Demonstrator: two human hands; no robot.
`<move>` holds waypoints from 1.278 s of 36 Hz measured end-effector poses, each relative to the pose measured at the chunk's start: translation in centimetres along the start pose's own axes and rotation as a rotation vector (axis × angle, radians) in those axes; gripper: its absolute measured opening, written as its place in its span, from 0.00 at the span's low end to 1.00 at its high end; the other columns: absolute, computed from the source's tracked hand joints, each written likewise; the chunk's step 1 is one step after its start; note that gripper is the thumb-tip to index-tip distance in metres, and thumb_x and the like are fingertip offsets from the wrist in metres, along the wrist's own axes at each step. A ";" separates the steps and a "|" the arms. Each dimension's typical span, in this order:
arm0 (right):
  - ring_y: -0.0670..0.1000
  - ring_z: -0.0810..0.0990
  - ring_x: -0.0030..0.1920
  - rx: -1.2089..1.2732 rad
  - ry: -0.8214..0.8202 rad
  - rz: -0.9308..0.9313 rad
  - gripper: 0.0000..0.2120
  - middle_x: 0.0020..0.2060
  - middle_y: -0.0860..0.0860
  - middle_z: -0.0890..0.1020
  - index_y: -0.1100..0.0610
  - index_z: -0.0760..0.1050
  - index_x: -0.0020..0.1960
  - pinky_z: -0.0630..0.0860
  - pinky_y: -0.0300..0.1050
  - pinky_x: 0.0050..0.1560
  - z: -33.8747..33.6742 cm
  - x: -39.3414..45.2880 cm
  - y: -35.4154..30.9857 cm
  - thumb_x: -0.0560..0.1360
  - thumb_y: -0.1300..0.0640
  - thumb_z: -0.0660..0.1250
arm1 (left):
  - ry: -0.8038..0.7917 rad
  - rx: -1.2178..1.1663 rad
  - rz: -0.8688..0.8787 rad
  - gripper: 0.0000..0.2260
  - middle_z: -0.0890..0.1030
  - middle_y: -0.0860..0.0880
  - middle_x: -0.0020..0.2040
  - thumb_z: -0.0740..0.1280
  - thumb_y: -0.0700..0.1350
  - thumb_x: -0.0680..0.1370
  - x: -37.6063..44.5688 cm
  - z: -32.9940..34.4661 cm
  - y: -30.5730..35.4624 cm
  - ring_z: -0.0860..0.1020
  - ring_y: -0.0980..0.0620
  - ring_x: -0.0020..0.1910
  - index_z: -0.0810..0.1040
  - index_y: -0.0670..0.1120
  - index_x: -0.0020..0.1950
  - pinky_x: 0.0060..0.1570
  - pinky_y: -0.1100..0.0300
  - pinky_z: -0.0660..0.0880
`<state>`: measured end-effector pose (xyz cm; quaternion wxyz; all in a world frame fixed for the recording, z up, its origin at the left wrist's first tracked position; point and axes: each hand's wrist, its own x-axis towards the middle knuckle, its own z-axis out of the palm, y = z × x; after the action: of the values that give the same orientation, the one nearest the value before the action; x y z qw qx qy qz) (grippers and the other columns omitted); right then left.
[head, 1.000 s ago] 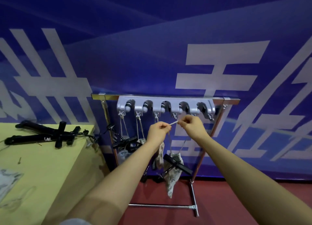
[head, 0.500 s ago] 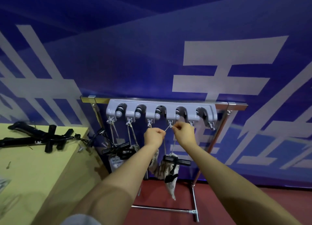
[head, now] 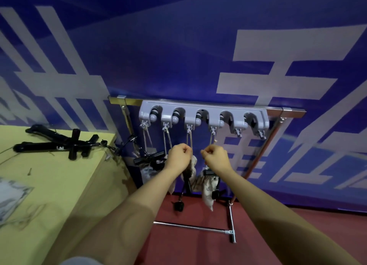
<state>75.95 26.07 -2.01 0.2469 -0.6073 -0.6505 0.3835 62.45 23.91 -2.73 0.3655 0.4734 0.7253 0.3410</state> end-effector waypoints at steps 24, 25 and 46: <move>0.58 0.81 0.41 -0.088 -0.257 -0.187 0.12 0.34 0.54 0.80 0.55 0.74 0.33 0.78 0.53 0.46 25.9 -8.2 -17.3 0.74 0.63 0.61 | 0.243 0.057 -0.159 0.06 0.82 0.41 0.46 0.60 0.40 0.77 -7.6 -27.9 -18.2 0.81 0.40 0.46 0.76 0.45 0.43 0.48 0.51 0.78; 0.58 0.81 0.41 -0.078 -0.266 -0.185 0.13 0.34 0.54 0.80 0.53 0.73 0.32 0.78 0.53 0.46 27.4 -8.5 -18.2 0.74 0.63 0.61 | 0.256 0.054 -0.172 0.06 0.82 0.41 0.46 0.59 0.40 0.77 -7.9 -29.2 -19.2 0.80 0.40 0.46 0.75 0.46 0.44 0.48 0.50 0.78; 0.55 0.78 0.54 -0.291 -0.759 -0.442 0.13 0.55 0.55 0.80 0.59 0.78 0.59 0.71 0.43 0.54 51.7 -12.2 -24.7 0.77 0.64 0.62 | 0.036 0.519 -0.651 0.26 0.66 0.38 0.69 0.69 0.52 0.75 -12.3 -43.9 -37.8 0.66 0.36 0.68 0.67 0.39 0.66 0.65 0.44 0.67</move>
<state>22.07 4.61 -10.70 -0.0207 -0.2989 -0.8558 0.4218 12.02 -6.23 -10.00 0.3101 0.2897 0.9052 0.0217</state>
